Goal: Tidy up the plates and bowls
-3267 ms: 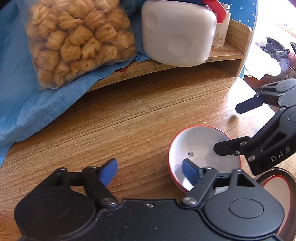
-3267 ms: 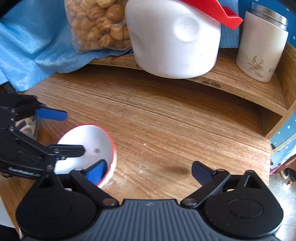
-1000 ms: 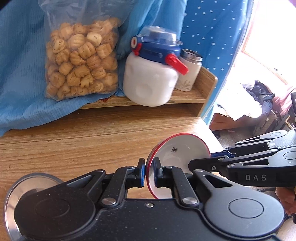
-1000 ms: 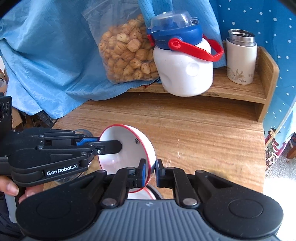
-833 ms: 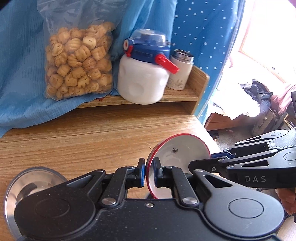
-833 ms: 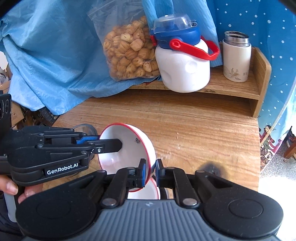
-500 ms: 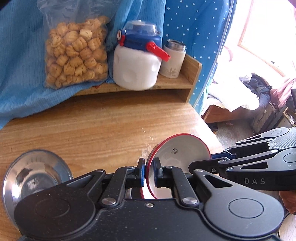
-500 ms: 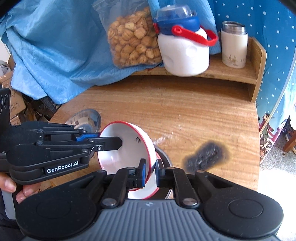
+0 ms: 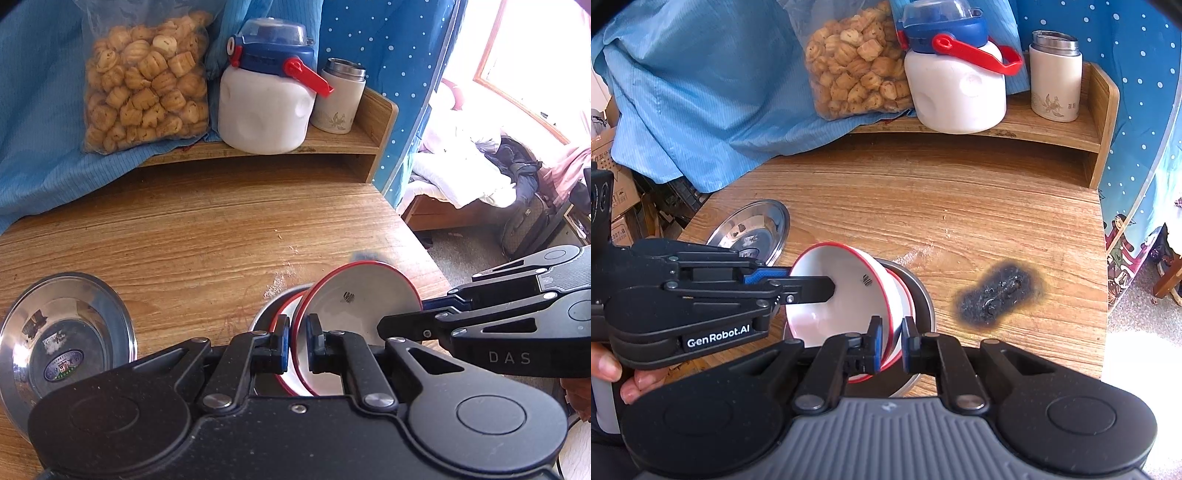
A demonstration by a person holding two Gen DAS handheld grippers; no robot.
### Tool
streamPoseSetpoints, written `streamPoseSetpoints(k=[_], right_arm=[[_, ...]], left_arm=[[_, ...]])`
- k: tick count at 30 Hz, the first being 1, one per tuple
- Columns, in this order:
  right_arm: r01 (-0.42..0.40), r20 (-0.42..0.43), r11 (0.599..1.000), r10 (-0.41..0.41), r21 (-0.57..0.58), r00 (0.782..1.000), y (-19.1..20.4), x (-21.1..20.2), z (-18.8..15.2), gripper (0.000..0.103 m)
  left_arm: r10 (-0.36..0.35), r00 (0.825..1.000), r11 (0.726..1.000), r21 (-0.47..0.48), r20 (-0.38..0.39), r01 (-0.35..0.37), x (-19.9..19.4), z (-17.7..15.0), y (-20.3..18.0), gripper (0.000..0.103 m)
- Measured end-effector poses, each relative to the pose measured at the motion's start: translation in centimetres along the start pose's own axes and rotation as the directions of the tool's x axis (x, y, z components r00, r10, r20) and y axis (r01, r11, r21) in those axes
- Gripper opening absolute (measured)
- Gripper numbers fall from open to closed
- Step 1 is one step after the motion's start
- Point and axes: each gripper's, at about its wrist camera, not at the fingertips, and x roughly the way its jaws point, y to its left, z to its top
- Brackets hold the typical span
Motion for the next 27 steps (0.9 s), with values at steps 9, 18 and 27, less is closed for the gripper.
streamPoseSetpoints(k=[9, 18, 27], right_arm=[[0.002, -0.008, 1.000, -0.002, -0.002, 1.000, -0.1, 0.3, -0.1, 0.012], [0.009, -0.018, 1.000, -0.009, -0.003, 1.000, 0.1, 0.5, -0.1, 0.012], [0.008, -0.035, 1.000, -0.008, -0.006, 0.999, 0.0, 0.9, 0.0, 0.012]], left_arm=[[-0.005, 1.000, 1.000, -0.003, -0.018, 0.005, 0.4, 0.0, 0.1, 0.009], [-0.017, 0.999, 1.000, -0.011, -0.038, 0.017, 0.9, -0.1, 0.3, 0.009], [-0.022, 0.998, 1.000, -0.024, -0.065, 0.020, 1.7, -0.2, 0.7, 0.010]])
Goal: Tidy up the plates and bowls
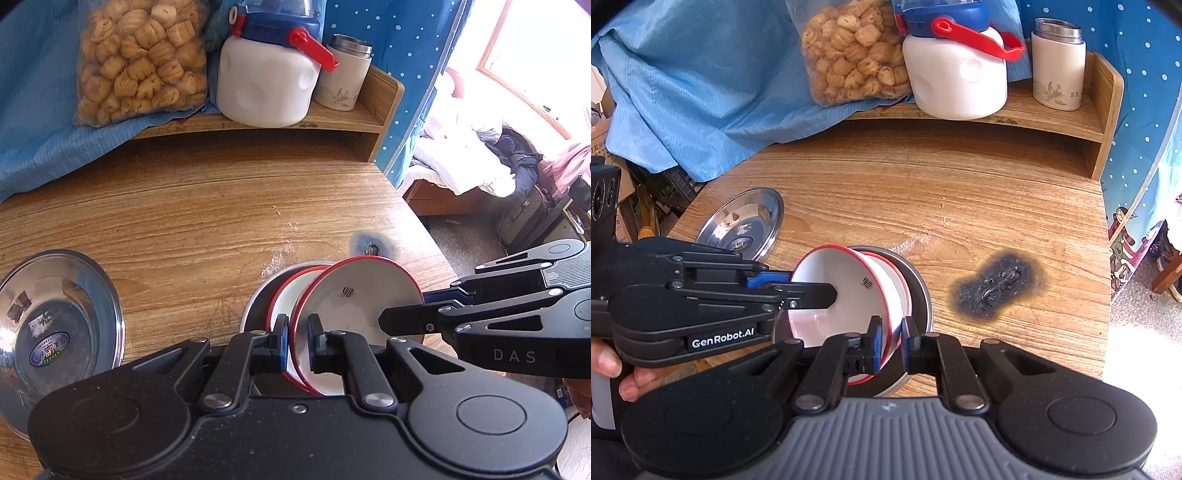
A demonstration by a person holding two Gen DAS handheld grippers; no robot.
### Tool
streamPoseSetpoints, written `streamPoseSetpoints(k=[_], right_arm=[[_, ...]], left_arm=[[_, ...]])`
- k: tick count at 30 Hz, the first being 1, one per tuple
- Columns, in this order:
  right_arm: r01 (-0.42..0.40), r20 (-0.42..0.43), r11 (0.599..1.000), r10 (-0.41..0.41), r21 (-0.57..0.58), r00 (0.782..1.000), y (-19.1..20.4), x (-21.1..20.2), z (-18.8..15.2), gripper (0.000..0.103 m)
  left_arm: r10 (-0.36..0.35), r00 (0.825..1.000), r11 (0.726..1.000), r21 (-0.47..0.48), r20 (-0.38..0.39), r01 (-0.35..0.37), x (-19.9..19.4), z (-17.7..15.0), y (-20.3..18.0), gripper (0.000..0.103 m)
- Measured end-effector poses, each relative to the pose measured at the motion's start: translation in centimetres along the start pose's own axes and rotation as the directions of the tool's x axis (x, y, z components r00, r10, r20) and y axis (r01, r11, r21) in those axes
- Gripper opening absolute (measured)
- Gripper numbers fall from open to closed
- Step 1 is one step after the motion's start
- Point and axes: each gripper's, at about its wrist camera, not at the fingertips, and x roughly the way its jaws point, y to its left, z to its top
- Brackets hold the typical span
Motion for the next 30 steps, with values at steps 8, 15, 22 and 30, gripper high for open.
streamPoseSetpoints(k=[8, 15, 22, 30], right_arm=[[0.001, -0.009, 1.000, -0.001, -0.005, 1.000, 0.1, 0.3, 0.1, 0.012], [-0.001, -0.020, 1.000, 0.001, -0.004, 1.000, -0.1, 0.6, 0.2, 0.014], [0.008, -0.020, 1.000, -0.008, -0.020, 1.000, 0.0, 0.9, 0.4, 0.016], [0.020, -0.020, 0.998, -0.021, -0.059, 1.000, 0.5, 1.1, 0.5, 0.018]], left_arm=[[0.000, 1.000, 1.000, -0.012, -0.009, -0.001, 0.4, 0.1, 0.3, 0.011], [-0.006, 1.000, 1.000, -0.018, -0.018, 0.006, 0.6, 0.2, 0.3, 0.011], [-0.011, 1.000, 1.000, -0.022, -0.029, 0.010, 1.1, 0.3, 0.4, 0.014], [-0.009, 0.999, 1.000, -0.024, -0.030, 0.009, 1.2, 0.4, 0.4, 0.015]])
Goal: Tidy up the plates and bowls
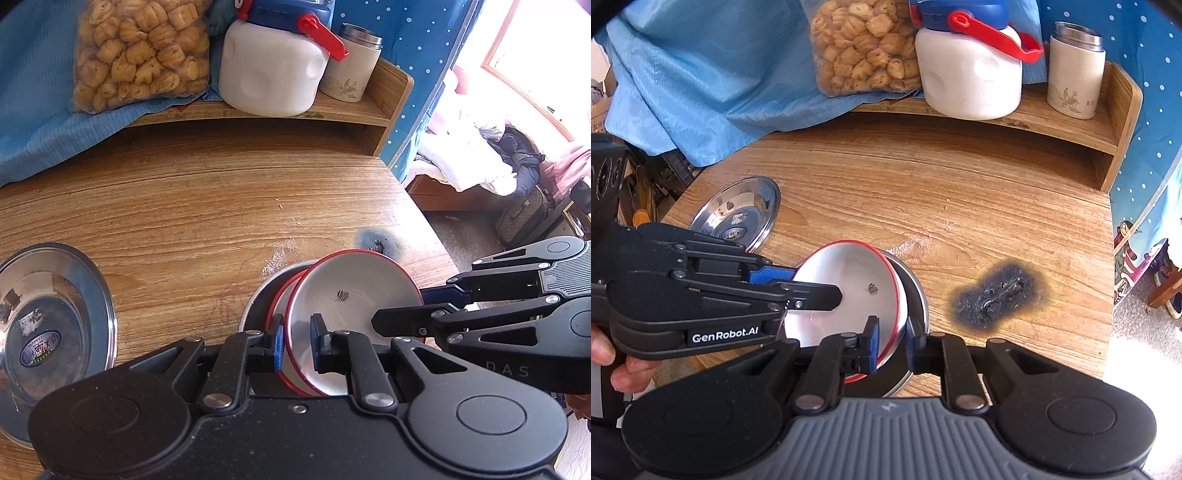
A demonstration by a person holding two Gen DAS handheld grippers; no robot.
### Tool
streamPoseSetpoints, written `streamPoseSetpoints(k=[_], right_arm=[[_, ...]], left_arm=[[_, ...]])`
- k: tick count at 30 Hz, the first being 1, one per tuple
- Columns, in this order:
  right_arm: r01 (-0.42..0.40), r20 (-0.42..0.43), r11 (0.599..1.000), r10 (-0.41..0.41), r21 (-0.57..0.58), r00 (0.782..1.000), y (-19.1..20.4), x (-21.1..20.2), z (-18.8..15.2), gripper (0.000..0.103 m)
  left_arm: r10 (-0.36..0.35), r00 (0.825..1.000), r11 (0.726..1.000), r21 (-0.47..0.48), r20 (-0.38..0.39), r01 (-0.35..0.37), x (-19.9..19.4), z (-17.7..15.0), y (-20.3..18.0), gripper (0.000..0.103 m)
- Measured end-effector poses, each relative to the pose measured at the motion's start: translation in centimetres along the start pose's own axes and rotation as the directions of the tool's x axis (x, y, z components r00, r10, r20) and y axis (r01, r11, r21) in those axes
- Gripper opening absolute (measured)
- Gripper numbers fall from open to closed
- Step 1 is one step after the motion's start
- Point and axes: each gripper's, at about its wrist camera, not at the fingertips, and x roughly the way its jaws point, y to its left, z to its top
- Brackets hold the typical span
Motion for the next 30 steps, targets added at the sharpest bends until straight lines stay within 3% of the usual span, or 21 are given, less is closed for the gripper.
streamPoseSetpoints(k=[30], right_arm=[[0.019, -0.027, 0.998, -0.021, -0.065, 0.999, 0.76, 0.81, 0.47, 0.027]], left_arm=[[-0.005, 0.999, 1.000, 0.015, 0.040, 0.005, -0.69, -0.57, -0.26, 0.024]])
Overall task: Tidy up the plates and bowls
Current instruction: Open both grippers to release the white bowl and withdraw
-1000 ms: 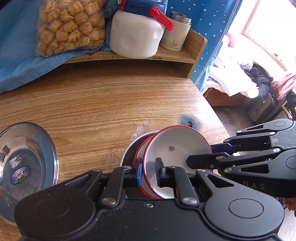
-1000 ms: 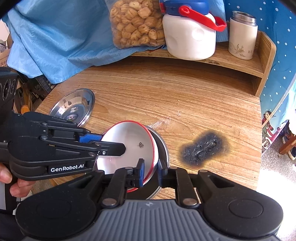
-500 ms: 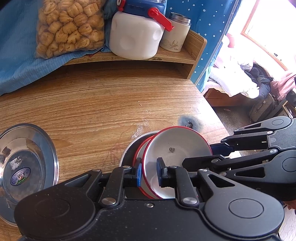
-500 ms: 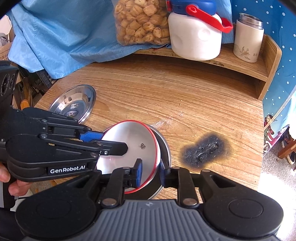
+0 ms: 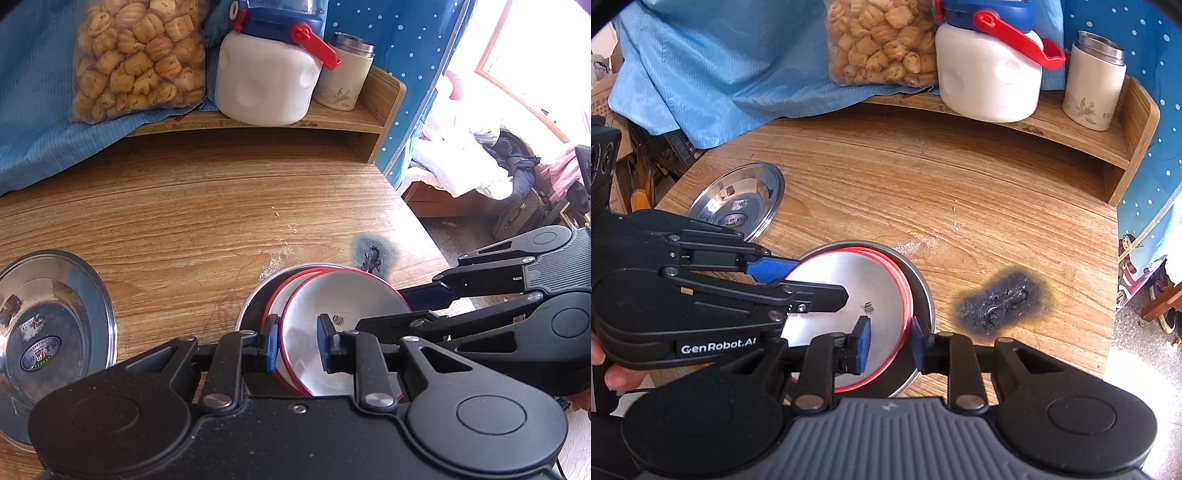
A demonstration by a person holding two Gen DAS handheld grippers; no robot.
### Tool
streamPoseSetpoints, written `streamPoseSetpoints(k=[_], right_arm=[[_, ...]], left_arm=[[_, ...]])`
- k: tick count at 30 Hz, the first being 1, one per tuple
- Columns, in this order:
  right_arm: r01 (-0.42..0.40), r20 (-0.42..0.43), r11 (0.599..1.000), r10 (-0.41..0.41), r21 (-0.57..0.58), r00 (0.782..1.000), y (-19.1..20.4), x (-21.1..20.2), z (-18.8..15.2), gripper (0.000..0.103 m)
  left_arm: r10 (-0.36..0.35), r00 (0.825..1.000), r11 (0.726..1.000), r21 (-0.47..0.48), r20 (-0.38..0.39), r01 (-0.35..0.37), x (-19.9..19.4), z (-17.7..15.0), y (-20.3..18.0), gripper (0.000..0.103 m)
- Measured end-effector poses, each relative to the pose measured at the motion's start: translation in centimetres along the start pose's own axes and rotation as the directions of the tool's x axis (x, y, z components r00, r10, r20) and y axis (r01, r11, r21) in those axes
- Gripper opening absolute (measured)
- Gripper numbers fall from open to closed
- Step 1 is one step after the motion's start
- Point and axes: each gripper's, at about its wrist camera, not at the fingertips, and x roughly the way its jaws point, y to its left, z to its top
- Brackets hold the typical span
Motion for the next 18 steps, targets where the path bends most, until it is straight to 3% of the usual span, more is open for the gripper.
streamPoseSetpoints(k=[9, 11, 13, 18], right_arm=[[0.012, -0.009, 1.000, -0.012, -0.017, 1.000, 0.2, 0.2, 0.3, 0.033], [0.014, -0.006, 1.000, -0.015, -0.021, 1.000, 0.3, 0.0, 0.3, 0.038], [-0.004, -0.001, 1.000, 0.004, -0.024, 1.000, 0.4, -0.2, 0.5, 0.047], [0.016, 0.014, 0.997, -0.015, -0.072, 1.000, 1.4, -0.7, 0.7, 0.055]], left_arm=[[-0.024, 0.999, 1.000, -0.018, 0.032, 0.024, -0.8, 0.1, 0.6, 0.025], [-0.006, 0.998, 1.000, -0.019, 0.059, 0.007, -1.4, 0.1, 0.7, 0.035], [0.039, 0.993, 0.999, -0.018, 0.112, -0.037, -2.2, 0.2, 0.8, 0.052], [0.059, 0.983, 0.998, -0.040, 0.173, -0.053, -3.9, 0.5, 1.5, 0.057]])
